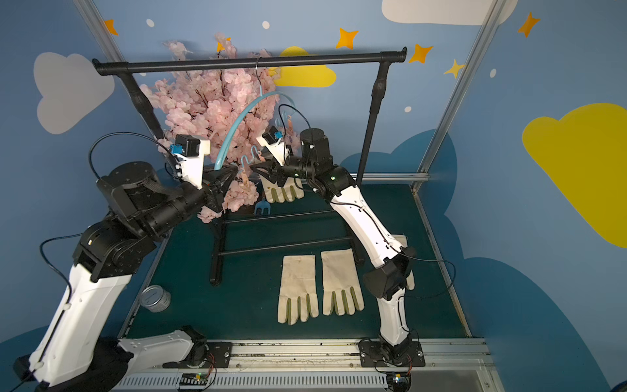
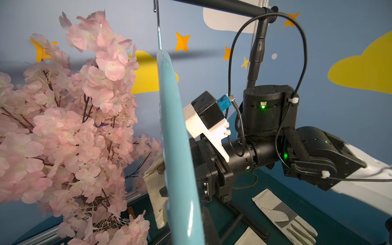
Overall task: Clip the gloves onto a hanger to dry
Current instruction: Open the clamp at the hanger.
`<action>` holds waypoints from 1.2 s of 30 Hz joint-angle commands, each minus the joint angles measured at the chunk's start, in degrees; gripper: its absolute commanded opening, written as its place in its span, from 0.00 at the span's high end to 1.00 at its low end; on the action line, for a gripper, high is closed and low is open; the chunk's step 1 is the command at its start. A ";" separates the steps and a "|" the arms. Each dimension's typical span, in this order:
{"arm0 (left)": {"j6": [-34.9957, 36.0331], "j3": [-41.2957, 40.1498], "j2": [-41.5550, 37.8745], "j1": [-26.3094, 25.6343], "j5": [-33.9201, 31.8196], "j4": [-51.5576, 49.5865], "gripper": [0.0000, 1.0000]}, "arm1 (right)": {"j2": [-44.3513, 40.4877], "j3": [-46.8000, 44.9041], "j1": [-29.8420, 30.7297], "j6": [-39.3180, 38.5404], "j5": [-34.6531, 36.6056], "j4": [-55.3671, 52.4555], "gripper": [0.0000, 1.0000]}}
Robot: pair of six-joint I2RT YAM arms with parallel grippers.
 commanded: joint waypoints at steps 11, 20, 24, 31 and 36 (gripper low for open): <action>0.28 0.02 -0.70 0.04 1.18 -0.49 0.84 | -0.39 1.33 0.31 0.20 -0.24 -0.05 0.79; -0.12 -2.12 -2.14 0.56 0.83 0.15 0.83 | -0.98 0.41 0.20 -0.10 0.16 0.28 0.80; -0.12 -2.23 -2.32 0.78 0.91 0.07 0.85 | -0.93 0.37 0.13 0.10 -0.01 0.19 0.82; -0.45 -2.40 -2.72 0.87 1.65 0.15 0.59 | -1.16 0.20 -0.04 0.15 -0.11 0.21 0.83; -1.76 -2.49 -4.77 1.09 2.01 0.12 0.38 | -1.08 -0.16 -0.09 0.67 0.02 0.64 0.83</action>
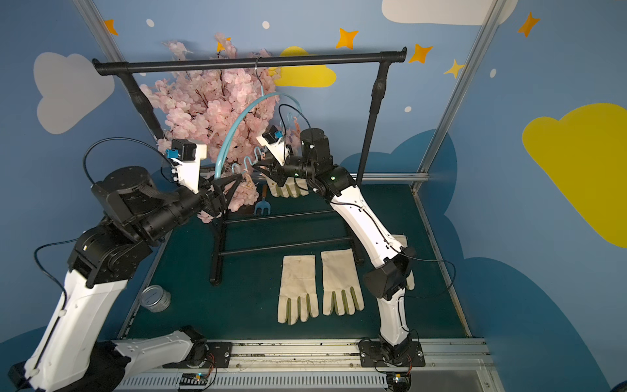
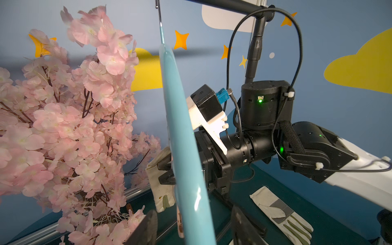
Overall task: Clip the gloves onto a hanger to dry
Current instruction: Open the clamp at the hanger, then pick up the glove from the center of the board.
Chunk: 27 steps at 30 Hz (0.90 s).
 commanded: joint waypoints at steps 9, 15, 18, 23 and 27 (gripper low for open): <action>-12.34 -19.97 -18.36 0.44 -8.08 -3.56 0.36 | -0.88 -0.23 -0.16 1.56 -0.03 0.91 0.83; -28.63 -44.36 -25.82 0.49 -5.13 -1.78 0.40 | -1.19 -0.58 -0.26 2.04 -0.22 1.20 0.83; -35.57 -56.89 -24.96 0.51 -1.18 8.41 0.42 | -1.19 -0.58 -0.23 2.38 -0.04 1.17 0.83; -42.22 -67.54 -13.87 0.41 4.46 25.73 0.46 | -1.45 -0.66 -0.24 2.50 0.11 1.27 0.83; -44.27 -67.53 -0.74 -0.01 6.65 33.98 0.48 | -1.47 -0.58 -0.31 2.51 0.22 1.65 0.83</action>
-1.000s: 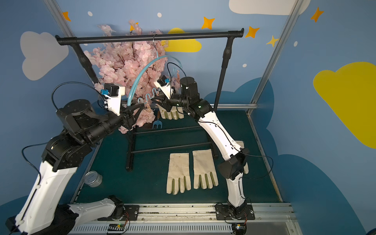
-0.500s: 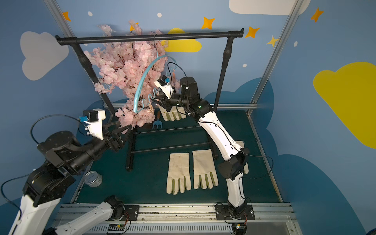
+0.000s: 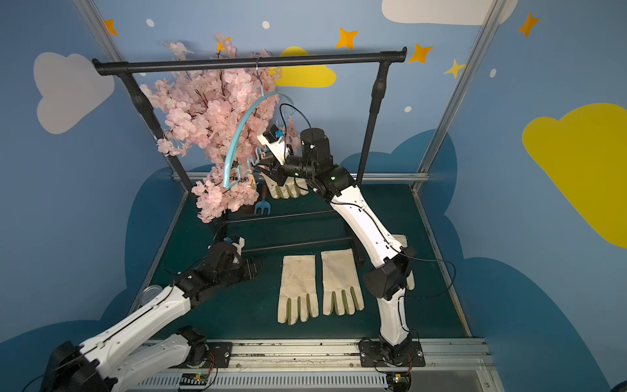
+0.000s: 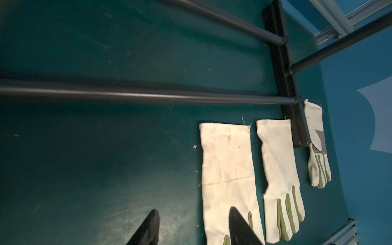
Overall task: Clip the gloves onto a hanger to dry
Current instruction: Pick up the glove from the center of the board.
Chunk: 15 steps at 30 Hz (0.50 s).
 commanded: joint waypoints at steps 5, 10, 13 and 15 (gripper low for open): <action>-5.52 5.55 21.52 -0.60 9.38 17.43 0.52 | -1.25 -0.47 -0.32 1.04 0.09 1.13 0.83; -5.37 9.37 31.90 -1.33 10.23 19.59 0.54 | -1.05 -0.45 -0.45 1.26 0.01 1.33 0.83; -4.12 12.08 35.75 -2.04 9.17 17.15 0.53 | -1.07 -0.40 -0.48 1.35 0.00 1.35 0.83; -3.19 13.88 38.30 -2.56 8.10 14.78 0.53 | -1.05 -0.38 -0.58 1.51 0.00 1.52 0.83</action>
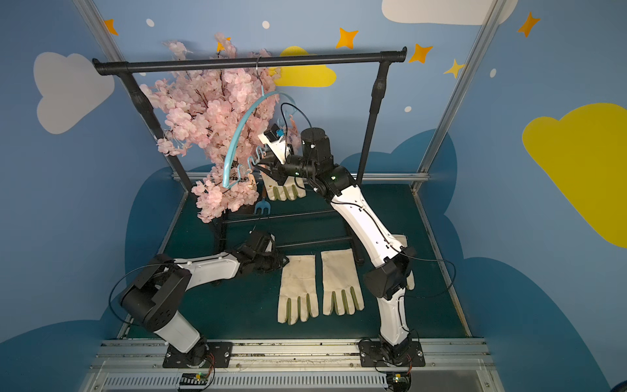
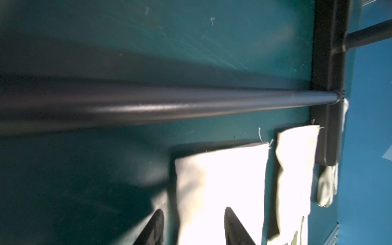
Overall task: Clip the gloves onto a hanger to dry
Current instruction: Pick up the glove from the center of the board.
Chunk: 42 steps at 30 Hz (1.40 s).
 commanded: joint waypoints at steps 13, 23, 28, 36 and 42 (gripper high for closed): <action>5.18 12.38 12.72 -7.03 -11.91 -16.63 0.60 | -0.76 -0.47 -0.37 1.16 -0.44 1.34 0.83; 5.40 10.65 8.27 -7.94 -17.31 -17.36 0.97 | -0.95 -0.64 -0.37 1.46 -0.33 1.49 0.83; 8.42 6.61 -5.08 -7.98 -17.80 -14.92 0.97 | -1.24 -1.17 -0.37 1.80 -0.43 2.06 0.83; 19.96 2.71 -28.40 -7.87 -18.04 -12.15 0.97 | -2.47 -3.52 -1.08 4.90 -1.68 4.61 0.84; 25.76 3.30 -37.44 -2.39 -12.06 -9.16 0.97 | -2.83 -3.81 -1.60 6.81 -2.78 5.35 0.84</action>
